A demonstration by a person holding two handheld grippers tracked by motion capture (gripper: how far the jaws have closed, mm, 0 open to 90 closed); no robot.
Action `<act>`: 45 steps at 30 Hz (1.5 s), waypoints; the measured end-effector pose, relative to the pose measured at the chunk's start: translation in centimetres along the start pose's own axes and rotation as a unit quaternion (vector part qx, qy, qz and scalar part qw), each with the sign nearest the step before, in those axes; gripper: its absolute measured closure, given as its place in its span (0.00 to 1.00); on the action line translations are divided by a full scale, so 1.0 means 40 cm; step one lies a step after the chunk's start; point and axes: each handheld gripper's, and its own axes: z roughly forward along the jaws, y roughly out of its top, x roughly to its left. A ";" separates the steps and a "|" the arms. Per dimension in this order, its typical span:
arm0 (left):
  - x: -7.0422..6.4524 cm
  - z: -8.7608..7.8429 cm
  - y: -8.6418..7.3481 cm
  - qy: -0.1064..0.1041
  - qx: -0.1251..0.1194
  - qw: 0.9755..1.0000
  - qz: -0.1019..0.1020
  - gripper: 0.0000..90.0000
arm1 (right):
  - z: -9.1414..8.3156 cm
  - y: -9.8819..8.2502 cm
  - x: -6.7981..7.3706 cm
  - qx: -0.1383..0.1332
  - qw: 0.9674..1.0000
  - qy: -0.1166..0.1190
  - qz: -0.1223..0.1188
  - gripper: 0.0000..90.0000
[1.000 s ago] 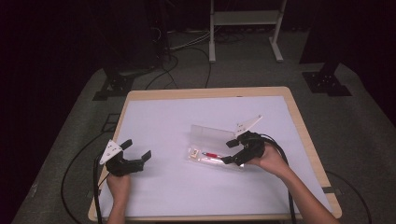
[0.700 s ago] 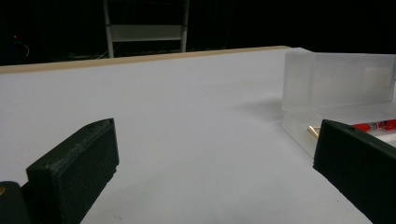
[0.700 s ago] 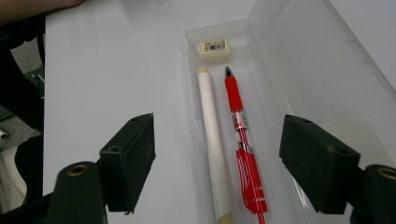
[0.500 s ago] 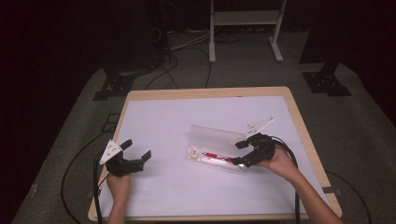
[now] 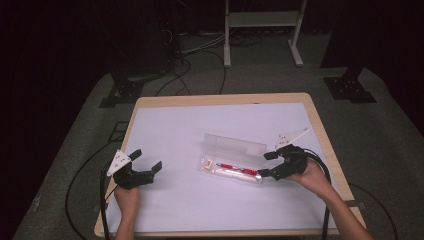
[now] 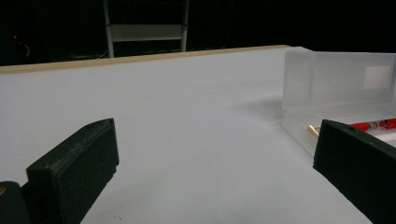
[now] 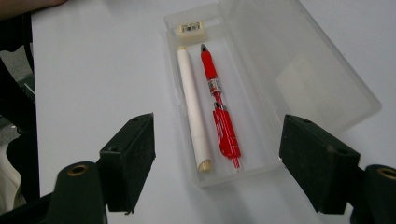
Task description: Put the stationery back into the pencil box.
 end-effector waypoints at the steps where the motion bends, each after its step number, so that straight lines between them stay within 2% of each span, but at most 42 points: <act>1: 0.000 0.000 0.000 0.000 0.000 1.000 0.001 0.00 | -0.002 -0.004 -0.001 0.000 1.000 -0.001 0.002 0.29; 23: 0.000 0.000 0.000 0.001 0.002 1.000 0.003 0.00 | -0.057 -0.107 -0.020 0.007 0.999 -0.024 0.037 0.29; 45: -0.001 0.000 0.000 0.001 0.003 1.000 0.003 0.00 | -0.076 -0.186 -0.026 0.007 0.997 -0.033 0.068 0.29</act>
